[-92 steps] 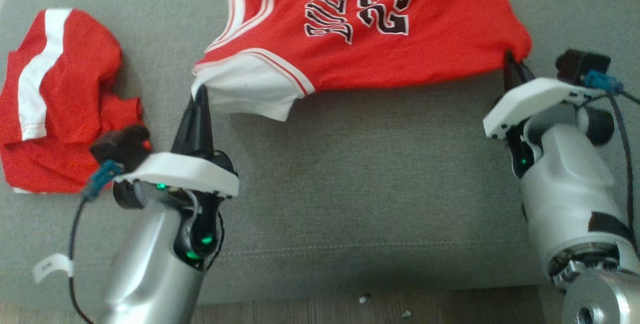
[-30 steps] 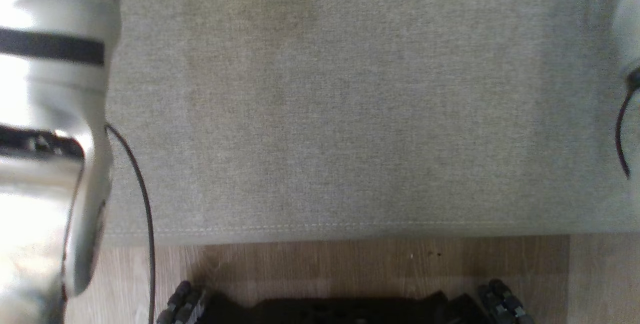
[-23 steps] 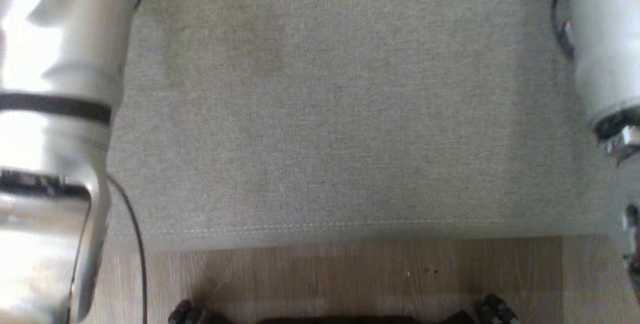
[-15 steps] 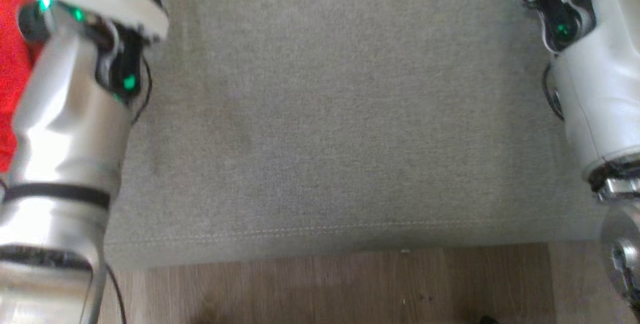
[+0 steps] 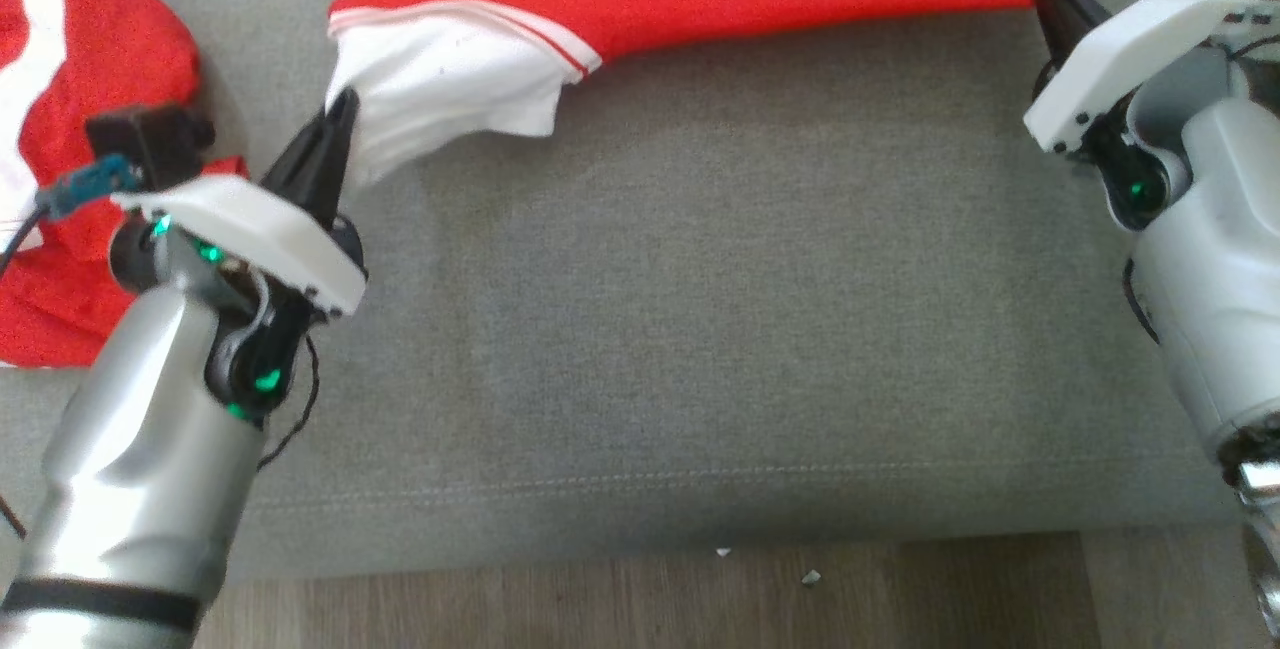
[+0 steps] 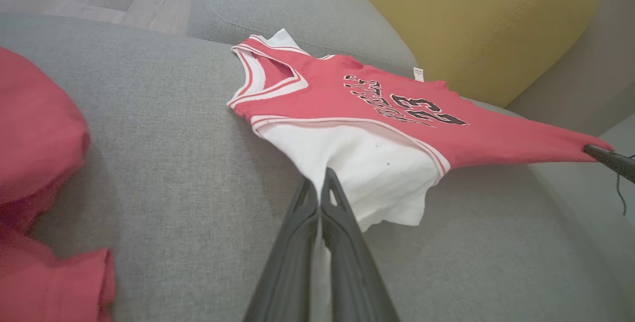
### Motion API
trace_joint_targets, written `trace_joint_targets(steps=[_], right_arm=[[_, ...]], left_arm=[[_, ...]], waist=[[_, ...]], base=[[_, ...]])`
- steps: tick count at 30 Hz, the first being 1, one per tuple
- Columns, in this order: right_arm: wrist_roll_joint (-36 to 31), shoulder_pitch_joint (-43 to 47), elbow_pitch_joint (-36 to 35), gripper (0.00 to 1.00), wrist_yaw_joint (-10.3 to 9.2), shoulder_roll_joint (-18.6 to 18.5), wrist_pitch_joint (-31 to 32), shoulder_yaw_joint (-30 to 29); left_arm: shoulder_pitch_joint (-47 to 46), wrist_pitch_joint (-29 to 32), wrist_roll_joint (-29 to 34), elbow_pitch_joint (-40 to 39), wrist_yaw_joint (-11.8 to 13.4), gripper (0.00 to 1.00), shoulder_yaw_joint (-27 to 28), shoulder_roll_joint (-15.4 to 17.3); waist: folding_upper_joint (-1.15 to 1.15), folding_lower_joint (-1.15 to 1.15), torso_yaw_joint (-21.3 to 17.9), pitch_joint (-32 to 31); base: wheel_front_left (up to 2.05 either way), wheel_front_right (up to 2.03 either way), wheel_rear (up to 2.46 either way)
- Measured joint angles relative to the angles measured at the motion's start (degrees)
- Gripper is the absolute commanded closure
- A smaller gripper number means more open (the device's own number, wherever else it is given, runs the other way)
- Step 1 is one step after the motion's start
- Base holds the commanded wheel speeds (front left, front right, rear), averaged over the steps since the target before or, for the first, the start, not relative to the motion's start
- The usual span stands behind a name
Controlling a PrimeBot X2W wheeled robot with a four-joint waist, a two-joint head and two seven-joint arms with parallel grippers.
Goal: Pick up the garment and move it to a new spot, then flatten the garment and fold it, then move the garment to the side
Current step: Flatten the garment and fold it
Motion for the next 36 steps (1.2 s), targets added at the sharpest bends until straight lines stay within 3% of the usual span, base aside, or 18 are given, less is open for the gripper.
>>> trace_joint_targets(steps=[6,10,15,27,36], right_arm=[[2.5,2.7,-2.4,1.0,0.0,-2.3,1.4,5.4],[2.5,4.9,-5.7,1.0,0.0,-4.5,2.4,13.0],[6.4,7.3,-6.5,1.0,0.0,-7.5,6.6,17.3],[16.7,10.6,-8.0,1.0,0.0,-10.6,19.5,22.5],[21.4,14.4,-9.6,1.0,0.0,-11.5,28.0,25.4]], left_arm=[[6.8,3.5,-3.0,-8.1,0.0,1.0,0.0,2.3],[11.5,6.6,-4.4,-12.7,0.0,1.0,-0.9,4.4],[16.1,9.6,-6.3,-17.7,0.0,1.0,-1.4,7.0],[24.6,14.9,-13.0,-25.7,0.0,1.0,-1.4,11.9],[29.2,16.9,-14.3,-28.7,0.0,1.0,-1.2,15.8]], waist=[[0.0,0.0,-0.1,-2.3],[0.0,0.0,-0.3,-3.8],[0.0,0.0,-0.5,-5.8],[0.0,0.0,-1.4,-9.9],[0.0,0.0,-2.3,-13.0]], base=[[0.0,0.0,0.0],[0.0,0.0,0.0],[0.0,0.0,0.0],[0.0,0.0,0.0],[0.0,0.0,0.0]])
